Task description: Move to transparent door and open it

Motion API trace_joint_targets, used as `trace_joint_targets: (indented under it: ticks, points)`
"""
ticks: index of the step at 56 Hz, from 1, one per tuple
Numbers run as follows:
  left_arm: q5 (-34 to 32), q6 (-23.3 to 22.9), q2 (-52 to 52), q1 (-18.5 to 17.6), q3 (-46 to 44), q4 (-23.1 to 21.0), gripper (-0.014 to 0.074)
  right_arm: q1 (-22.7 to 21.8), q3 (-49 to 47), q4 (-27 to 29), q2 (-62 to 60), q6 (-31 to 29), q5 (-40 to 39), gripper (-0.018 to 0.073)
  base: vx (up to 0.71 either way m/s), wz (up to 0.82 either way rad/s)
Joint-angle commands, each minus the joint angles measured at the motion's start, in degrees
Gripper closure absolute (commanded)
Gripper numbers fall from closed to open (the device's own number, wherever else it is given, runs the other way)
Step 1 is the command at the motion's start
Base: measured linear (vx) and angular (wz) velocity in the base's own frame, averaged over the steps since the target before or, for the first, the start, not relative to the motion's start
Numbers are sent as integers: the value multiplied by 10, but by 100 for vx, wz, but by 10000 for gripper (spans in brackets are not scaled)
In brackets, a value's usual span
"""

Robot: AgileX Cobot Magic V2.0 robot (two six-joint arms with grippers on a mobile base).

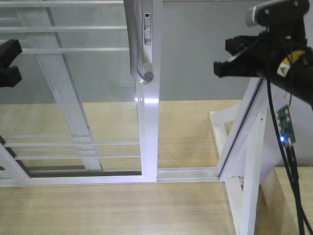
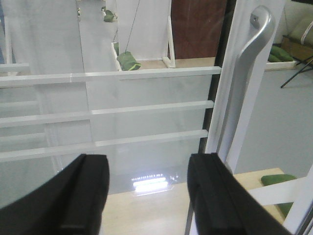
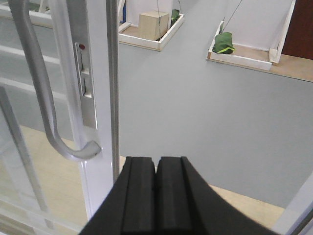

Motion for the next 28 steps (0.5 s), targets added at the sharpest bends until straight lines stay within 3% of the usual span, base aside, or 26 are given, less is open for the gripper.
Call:
trace_joint_targets:
  ticks: [1, 10, 28]
  points:
    - [-55, 20, 19, -1, -21, -2, 108, -3, 44, -6, -51, -1, -85, 565, 0, 0]
    - [-94, 18, 96, -2, -42, -2, 112, -3, 112, -6, -83, -1, -116, 565, 0, 0]
    - [-121, 18, 285, -48, -198, -2, 147, -3, 115, -10, -83, -1, -114, 565, 0, 0]
